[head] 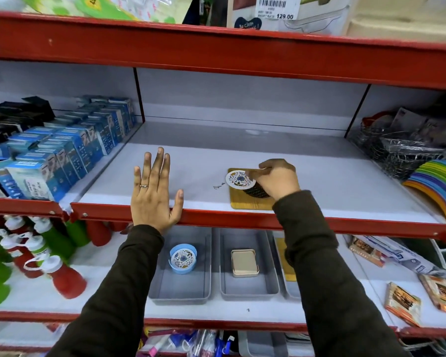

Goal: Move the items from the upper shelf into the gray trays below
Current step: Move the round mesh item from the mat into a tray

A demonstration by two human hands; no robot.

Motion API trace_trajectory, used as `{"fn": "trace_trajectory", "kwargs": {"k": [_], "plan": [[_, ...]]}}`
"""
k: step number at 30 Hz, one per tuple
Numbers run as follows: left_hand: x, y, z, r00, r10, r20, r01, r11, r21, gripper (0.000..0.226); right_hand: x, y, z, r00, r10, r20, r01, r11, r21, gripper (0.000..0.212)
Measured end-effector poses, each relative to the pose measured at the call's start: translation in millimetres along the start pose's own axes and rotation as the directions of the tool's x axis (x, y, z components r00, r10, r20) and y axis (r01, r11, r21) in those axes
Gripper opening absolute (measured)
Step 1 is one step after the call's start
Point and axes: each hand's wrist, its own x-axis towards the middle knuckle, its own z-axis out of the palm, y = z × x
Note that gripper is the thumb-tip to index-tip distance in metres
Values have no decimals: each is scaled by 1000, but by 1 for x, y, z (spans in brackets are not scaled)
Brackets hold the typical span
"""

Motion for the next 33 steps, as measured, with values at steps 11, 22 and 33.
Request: {"fn": "trace_trajectory", "kwargs": {"k": [11, 22, 33], "plan": [[-2, 1, -2, 999, 5, 38, -3, 999, -41, 77, 13, 3, 29, 997, 47, 67, -19, 927, -374, 71], [-2, 0, -2, 998, -6, 57, 9, 998, -55, 79, -17, 18, -7, 951, 216, 221, -309, 655, 690, 17], [-2, 0, -2, 998, -12, 63, 16, 998, -54, 78, -92, 6, -45, 974, -59, 217, -155, 523, 838, 28]]}}
